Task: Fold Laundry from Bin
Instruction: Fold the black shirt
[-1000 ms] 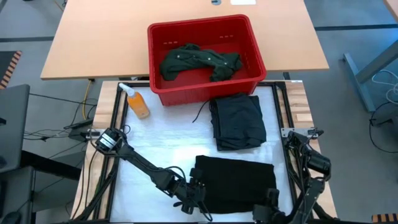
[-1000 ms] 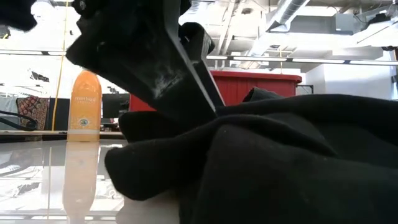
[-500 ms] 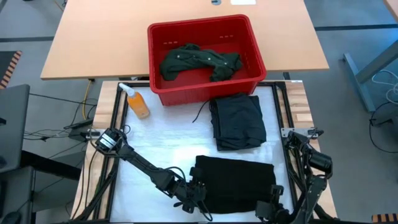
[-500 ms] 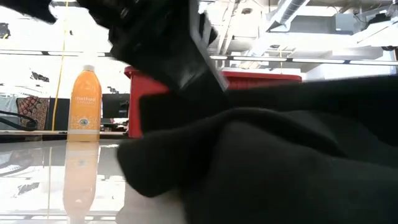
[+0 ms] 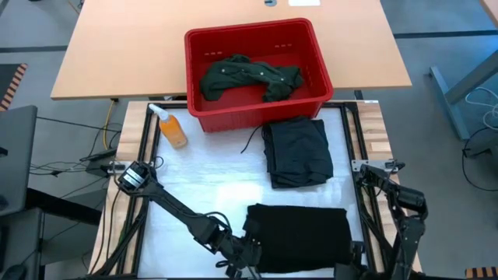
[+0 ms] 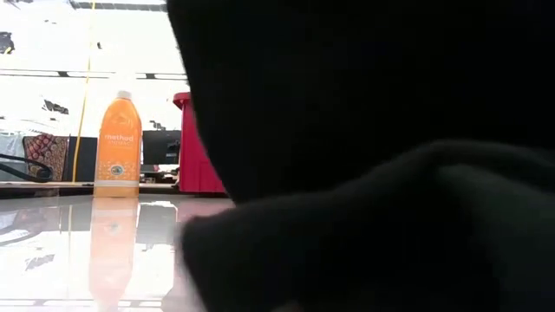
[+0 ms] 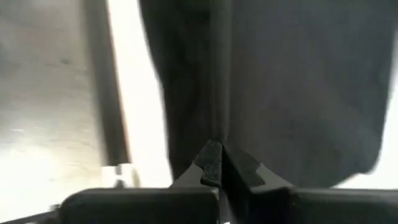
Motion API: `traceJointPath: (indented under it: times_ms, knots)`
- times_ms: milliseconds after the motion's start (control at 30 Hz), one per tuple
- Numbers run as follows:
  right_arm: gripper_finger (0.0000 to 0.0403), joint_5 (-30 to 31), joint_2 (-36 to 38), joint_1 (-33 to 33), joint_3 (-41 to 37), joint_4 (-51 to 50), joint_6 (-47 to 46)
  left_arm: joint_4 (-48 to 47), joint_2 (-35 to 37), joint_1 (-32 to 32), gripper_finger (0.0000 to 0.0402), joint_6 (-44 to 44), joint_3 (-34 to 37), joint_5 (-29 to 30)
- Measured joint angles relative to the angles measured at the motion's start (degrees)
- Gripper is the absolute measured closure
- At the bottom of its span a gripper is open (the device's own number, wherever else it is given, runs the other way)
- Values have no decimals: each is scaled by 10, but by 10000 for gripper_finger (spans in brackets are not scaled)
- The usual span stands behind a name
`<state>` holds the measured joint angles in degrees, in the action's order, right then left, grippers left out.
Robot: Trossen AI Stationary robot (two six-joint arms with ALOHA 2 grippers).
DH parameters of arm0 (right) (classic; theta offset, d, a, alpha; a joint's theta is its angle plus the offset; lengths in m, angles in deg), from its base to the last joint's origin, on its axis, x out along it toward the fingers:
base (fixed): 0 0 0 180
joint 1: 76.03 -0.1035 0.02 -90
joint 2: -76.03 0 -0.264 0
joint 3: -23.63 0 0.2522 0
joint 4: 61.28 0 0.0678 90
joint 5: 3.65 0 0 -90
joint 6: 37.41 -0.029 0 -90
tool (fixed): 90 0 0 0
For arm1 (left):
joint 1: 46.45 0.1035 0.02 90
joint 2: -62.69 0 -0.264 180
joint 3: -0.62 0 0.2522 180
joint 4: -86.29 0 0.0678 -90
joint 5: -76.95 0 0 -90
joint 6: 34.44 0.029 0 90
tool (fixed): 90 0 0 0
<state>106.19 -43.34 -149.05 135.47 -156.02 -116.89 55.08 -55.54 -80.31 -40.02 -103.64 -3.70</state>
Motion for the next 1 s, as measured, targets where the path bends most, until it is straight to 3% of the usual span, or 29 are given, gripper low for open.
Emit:
traceJointPath:
  times_ms: [100, 267, 567, 767, 867, 1000]
  knots:
    - [370, 2, 0, -4, 0, 40, -15, 15, 0, -4, 401, -25, 10, -12]
    - [349, -12, 1, 8, 0, 20, -106, 17, 0, -8, 387, -24, 10, -17]
    - [309, -76, 18, 23, 0, 46, -100, -1, 0, -8, 308, -35, 11, -32]
    - [283, -10, 83, 13, 0, 112, -106, -6, 4, 5, 279, -31, 11, -9]
    - [270, 26, 105, 6, 0, 72, -188, 6, 0, 20, 278, -24, 11, 37]
    - [256, 8, 121, -5, -31, 12, -341, 17, -18, 45, 278, -22, 11, 43]
